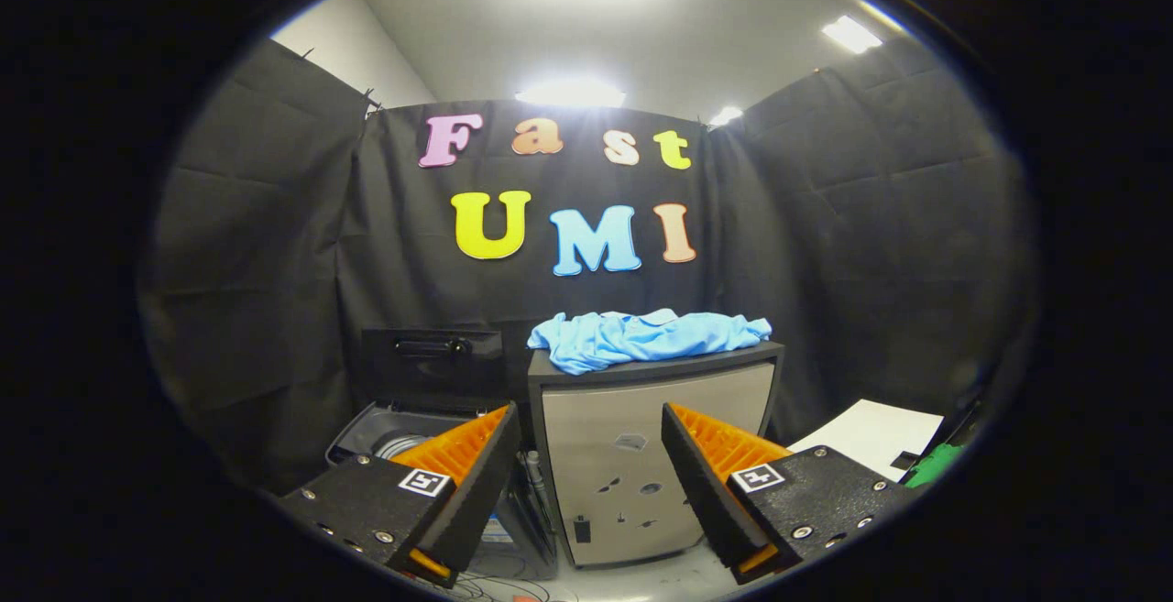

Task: Put the clothes into the washing machine and then close the washing machine lid.

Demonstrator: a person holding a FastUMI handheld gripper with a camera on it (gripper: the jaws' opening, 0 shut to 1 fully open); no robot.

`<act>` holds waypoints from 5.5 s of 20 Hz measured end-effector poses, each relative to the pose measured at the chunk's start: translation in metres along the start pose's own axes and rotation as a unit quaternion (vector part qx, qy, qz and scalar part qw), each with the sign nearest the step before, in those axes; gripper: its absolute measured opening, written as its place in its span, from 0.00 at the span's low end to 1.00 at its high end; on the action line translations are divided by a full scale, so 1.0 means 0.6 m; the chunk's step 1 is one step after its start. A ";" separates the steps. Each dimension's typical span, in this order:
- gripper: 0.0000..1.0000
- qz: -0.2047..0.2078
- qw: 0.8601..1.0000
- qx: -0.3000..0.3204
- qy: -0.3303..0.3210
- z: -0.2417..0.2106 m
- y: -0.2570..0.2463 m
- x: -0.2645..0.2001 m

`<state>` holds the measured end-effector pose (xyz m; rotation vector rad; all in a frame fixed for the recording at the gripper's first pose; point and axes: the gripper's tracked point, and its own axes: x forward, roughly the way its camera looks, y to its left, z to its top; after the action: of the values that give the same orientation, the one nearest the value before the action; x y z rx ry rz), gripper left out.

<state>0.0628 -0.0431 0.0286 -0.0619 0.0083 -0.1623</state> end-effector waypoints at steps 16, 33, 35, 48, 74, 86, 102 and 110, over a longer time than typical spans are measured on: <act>0.96 -0.072 0.995 0.071 0.001 0.159 -0.098 0.323; 0.96 -0.030 0.981 0.089 0.167 0.036 -0.084 0.559; 0.96 -0.019 0.977 0.090 0.192 0.011 -0.071 0.569; 0.95 -0.010 0.960 0.081 0.268 -0.067 -0.072 0.590; 0.03 -0.038 0.914 -0.035 0.403 -0.062 -0.086 0.589; 0.03 0.003 0.944 -0.055 0.324 0.170 -0.005 0.572; 0.02 0.181 0.929 -0.154 0.285 0.239 0.391 0.373; 0.03 0.131 0.932 -0.155 0.301 0.180 0.527 0.374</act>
<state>0.3368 0.2388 0.1161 -0.3237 0.6557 0.0954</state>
